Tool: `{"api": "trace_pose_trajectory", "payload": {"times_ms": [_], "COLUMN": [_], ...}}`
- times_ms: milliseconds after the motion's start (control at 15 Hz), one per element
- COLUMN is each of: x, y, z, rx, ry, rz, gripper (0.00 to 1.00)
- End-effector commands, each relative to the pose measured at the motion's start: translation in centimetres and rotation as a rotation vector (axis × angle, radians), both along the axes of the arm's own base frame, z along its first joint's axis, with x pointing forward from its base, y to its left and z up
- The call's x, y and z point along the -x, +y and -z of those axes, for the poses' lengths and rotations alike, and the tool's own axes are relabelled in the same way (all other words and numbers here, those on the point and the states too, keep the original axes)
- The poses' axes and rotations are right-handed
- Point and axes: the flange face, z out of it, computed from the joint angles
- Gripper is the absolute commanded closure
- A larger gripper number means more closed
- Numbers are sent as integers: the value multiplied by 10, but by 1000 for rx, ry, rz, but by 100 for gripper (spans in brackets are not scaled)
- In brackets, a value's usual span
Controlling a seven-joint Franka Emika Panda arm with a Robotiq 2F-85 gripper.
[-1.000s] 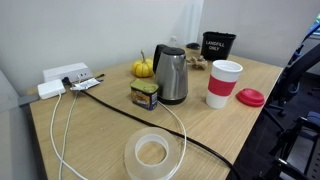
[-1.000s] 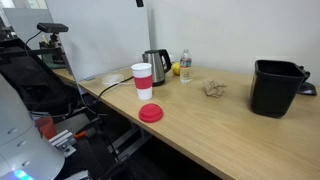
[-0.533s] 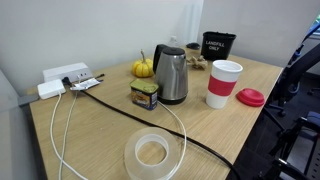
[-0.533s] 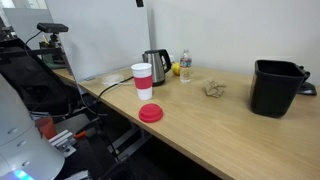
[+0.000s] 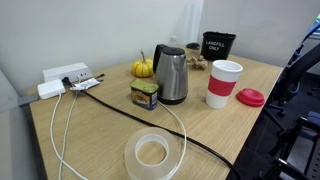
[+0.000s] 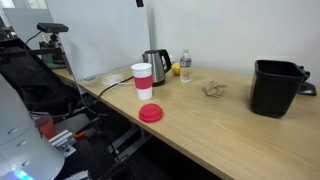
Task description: Open the kettle lid
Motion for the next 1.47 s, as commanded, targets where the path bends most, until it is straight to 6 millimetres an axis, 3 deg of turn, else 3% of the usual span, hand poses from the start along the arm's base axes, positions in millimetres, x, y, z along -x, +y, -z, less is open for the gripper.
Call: {"api": "trace_pose_trajectory", "payload": {"times_ms": [0,267,467,1200,1267,1333,1400], "x": [0,-3,-7,-29,-30,-31,-31], "y": [0,3,15,132,140,147,153], "z": [0,3,8,32,36,39,41], "rx": [0,14,6,-21,-19,-19,-18], "ry": [1,-17,-16,-80,-88,-90,-98], "rz": [0,20,31,35,26,17,10], "gripper": [0,0,0,0,6,26,34]}}
